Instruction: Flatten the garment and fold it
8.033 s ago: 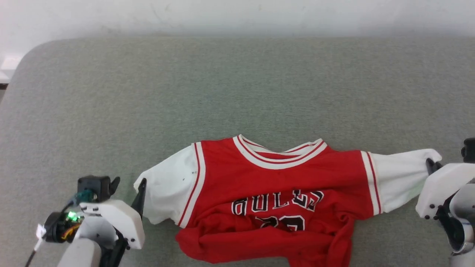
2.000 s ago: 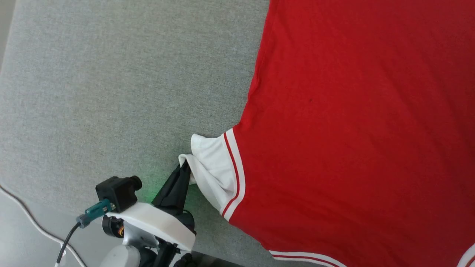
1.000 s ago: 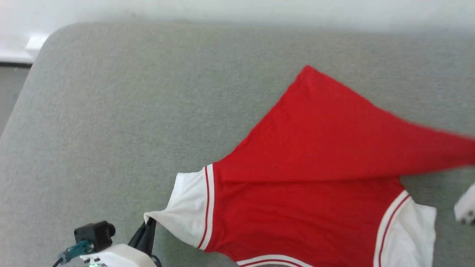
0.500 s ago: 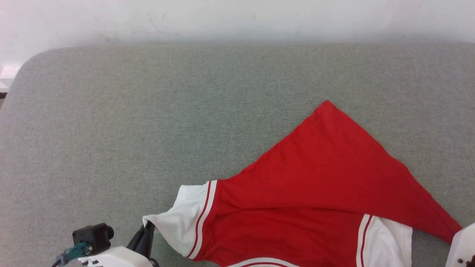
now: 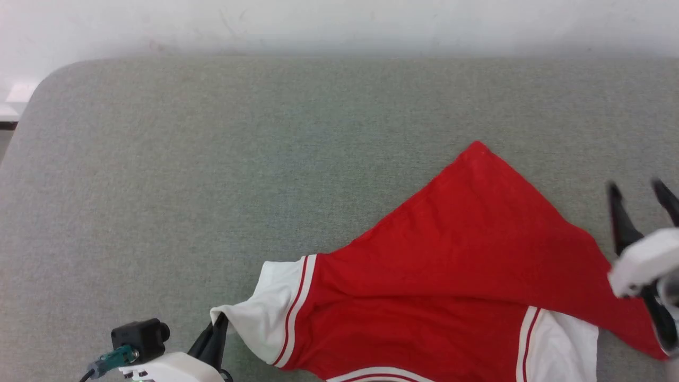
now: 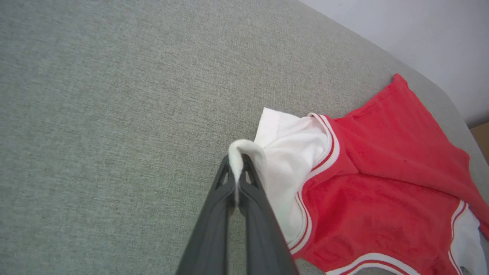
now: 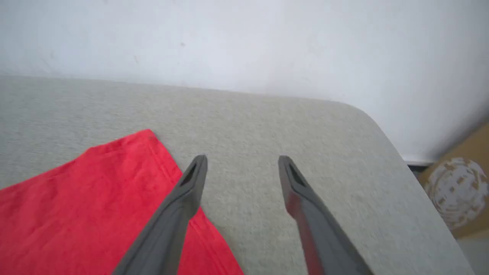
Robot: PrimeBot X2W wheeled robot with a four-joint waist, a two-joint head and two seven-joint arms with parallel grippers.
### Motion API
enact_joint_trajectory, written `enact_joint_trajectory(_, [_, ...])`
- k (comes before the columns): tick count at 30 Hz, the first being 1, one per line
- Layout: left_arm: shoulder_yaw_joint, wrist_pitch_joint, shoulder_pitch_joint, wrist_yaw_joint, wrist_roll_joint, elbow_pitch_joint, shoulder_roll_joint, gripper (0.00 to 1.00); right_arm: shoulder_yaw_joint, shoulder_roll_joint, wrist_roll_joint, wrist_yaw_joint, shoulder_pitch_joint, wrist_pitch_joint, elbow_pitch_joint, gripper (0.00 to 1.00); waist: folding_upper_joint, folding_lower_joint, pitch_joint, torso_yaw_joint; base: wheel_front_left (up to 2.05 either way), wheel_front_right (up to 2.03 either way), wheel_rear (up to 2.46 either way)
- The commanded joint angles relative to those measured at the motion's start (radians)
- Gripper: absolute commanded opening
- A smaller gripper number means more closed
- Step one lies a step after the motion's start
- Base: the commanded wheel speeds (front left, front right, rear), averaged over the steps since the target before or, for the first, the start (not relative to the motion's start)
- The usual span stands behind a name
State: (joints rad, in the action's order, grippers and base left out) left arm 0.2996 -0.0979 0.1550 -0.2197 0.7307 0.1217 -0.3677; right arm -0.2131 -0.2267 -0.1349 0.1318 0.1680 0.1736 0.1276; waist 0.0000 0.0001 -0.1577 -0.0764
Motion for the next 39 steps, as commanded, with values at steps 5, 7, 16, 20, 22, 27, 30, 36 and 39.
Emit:
enact_joint_trajectory(5, [0.007, -0.001, -0.021, 0.010, 0.001, -0.004, 0.001, 0.00, 0.186, -0.064, -0.051, -0.001, 0.129, -0.177, 0.067, 1.00, 0.0000, -0.0001, -0.027, -0.024, 0.00, 0.00, 0.00])
enact_joint_trajectory(7, [0.011, 0.000, -0.026, 0.013, 0.001, -0.005, 0.003, 0.00, 0.252, -0.078, -0.069, -0.001, 0.186, -0.197, 0.119, 1.00, 0.0000, -0.0001, -0.038, -0.033, 0.00, 0.00, 0.00])
enact_joint_trajectory(16, [0.030, 0.008, -0.076, 0.027, -0.004, -0.016, 0.020, 0.00, 0.437, -0.118, -0.153, -0.001, 0.462, -0.040, 0.413, 1.00, 0.0000, -0.0001, -0.124, -0.093, 0.00, 0.00, 0.00])
enact_joint_trajectory(20, [0.040, 0.017, -0.096, 0.038, -0.004, -0.032, 0.032, 0.00, 0.451, -0.121, -0.176, -0.001, 0.557, 0.094, 0.532, 1.00, 0.0000, -0.0001, -0.154, -0.126, 0.00, 0.00, 0.00])
enact_joint_trajectory(22, [0.043, 0.022, -0.101, 0.042, -0.002, -0.040, 0.038, 0.00, 0.453, -0.116, -0.188, -0.001, 0.597, 0.162, 0.578, 1.00, 0.0000, -0.0001, -0.168, -0.136, 0.00, 0.00, 0.00])
enact_joint_trajectory(27, [0.054, 0.031, -0.121, 0.055, -0.001, -0.059, 0.050, 0.00, 0.465, -0.106, -0.200, -0.001, 0.673, 0.292, 0.650, 1.00, 0.0000, -0.0001, -0.192, -0.156, 0.00, 0.00, 0.00])
enact_joint_trajectory(30, [0.056, 0.035, -0.129, 0.059, 0.001, -0.070, 0.054, 0.00, 0.475, -0.103, -0.195, -0.001, 0.697, 0.367, 0.687, 0.63, 0.0000, -0.0001, -0.196, -0.161, 0.00, 0.00, 0.00])
enact_joint_trajectory(36, [0.061, 0.038, -0.126, 0.060, 0.004, -0.086, 0.056, 0.00, 0.455, -0.098, -0.169, -0.001, 0.694, 0.445, 0.723, 0.00, 0.0000, -0.0001, -0.174, -0.158, 0.00, 0.00, 0.00])
enact_joint_trajectory(39, [0.062, 0.038, -0.120, 0.060, 0.006, -0.088, 0.055, 0.00, 0.418, -0.101, -0.160, -0.001, 0.655, 0.342, 0.684, 0.00, 0.0000, -0.0001, -0.149, -0.152, 0.00, 0.00, 0.00])
